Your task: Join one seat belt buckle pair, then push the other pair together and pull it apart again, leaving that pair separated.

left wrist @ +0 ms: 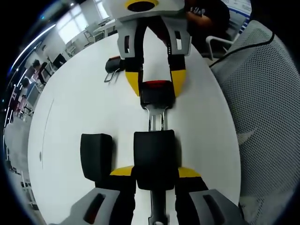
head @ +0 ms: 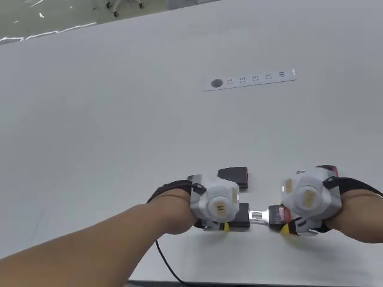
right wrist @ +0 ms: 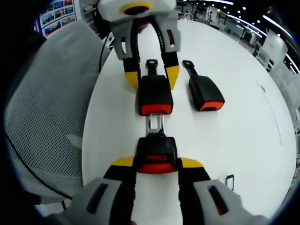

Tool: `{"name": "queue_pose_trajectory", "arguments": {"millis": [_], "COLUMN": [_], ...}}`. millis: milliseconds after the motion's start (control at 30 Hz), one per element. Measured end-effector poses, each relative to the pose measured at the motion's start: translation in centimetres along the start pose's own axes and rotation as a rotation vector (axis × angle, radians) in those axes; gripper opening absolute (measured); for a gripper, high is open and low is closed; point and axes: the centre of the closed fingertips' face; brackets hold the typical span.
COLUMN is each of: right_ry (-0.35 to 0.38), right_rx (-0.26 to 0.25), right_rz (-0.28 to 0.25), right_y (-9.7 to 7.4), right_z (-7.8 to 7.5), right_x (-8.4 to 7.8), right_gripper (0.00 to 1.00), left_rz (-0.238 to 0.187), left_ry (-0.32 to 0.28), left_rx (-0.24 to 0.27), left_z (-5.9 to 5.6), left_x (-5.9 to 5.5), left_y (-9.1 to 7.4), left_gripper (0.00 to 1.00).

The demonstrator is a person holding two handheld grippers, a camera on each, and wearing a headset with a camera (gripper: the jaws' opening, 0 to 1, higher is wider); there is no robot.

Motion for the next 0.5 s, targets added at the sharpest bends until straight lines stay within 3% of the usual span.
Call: {"name": "queue_pose_trajectory", "arguments": {"millis": [500], "right_ry": [-0.01], "right_rx": [-0.008], "right_rz": [-0.019], "right_y": [0.36], "right_z": [-0.17], "right_x": [0.77], "right_gripper": [0.34], "left_rz": [-0.001], "left_ry": [-0.002], "left_rx": [0.001], "left_z": [-0.04], "left_x": [-0.04], "left_y": [-0.07], "left_gripper": [0.32]}}
Point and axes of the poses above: the centre of the closed fingertips' face, and the gripper's own axes: y roughly forward along the fingers, z roughly to its left, x roughly out of its top, and after that the axes turned 13 degrees about -z, right-handed
